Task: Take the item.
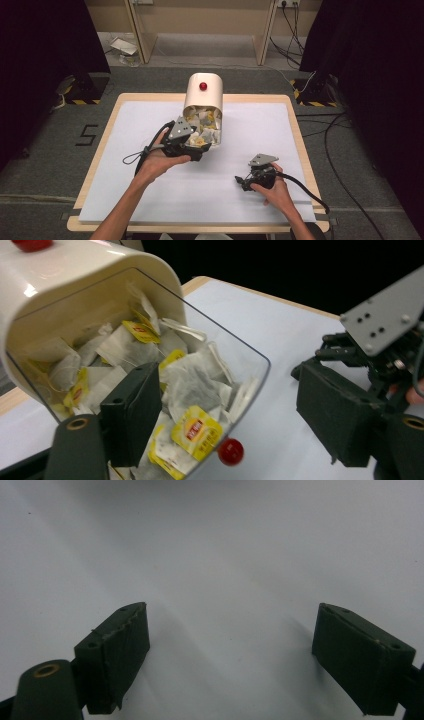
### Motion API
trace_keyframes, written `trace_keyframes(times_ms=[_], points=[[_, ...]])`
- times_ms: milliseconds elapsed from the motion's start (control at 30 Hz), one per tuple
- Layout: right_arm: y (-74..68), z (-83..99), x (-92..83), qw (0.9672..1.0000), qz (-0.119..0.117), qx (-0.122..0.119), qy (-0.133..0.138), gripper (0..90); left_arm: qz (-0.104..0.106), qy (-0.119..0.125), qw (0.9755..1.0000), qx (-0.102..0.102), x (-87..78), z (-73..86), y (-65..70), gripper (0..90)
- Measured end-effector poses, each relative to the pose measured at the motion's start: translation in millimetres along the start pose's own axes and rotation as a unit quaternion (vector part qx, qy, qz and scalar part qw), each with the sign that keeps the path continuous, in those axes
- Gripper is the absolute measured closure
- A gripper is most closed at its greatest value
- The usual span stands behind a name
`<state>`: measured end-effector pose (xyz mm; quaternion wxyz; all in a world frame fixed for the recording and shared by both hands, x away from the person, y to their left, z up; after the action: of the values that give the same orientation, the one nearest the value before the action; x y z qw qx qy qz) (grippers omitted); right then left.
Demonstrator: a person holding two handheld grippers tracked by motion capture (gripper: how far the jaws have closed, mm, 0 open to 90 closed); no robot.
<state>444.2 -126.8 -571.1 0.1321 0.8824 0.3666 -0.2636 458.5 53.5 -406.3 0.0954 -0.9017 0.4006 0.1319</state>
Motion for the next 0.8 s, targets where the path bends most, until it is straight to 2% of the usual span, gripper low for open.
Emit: trace_keyframes(times_ms=[67,133,333,600,800], points=[[0.0,0.0,0.0,1.0000,0.000,0.000,0.000,16.0,-0.006,-0.004,1.0000,-0.001,2.7,-0.1,-3.5,29.3],[0.0,0.0,0.0,1.0000,0.000,0.000,0.000,16.0,-0.016,-0.012,0.9997,-0.014,9.9,0.1,-10.3,36.5],[-0.2,0.0,-0.1,1.0000,0.000,0.001,0.000,16.0,-0.032,-0.029,0.9989,-0.020,21.5,2.8,-18.9,47.4],[-0.4,0.0,-0.2,1.0000,0.001,0.001,0.000,16.1,-0.036,-0.048,0.9976,-0.034,35.7,11.6,-22.7,53.5],[-0.4,0.0,-0.2,1.0000,0.000,0.001,0.000,16.3,-0.029,-0.067,0.9963,-0.046,45.2,19.5,-21.7,56.0]])
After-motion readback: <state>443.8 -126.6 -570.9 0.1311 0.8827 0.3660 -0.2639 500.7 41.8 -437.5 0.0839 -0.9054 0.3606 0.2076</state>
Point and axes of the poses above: each handheld gripper's, and its own axes: x roughly forward along the jaws, z roughly out of its underside, y roughly to its right, the point moved 10 cm from there along x, roughly forward along the jaws, and after that the axes turned 9 degrees about y, right-handed, at the moved point
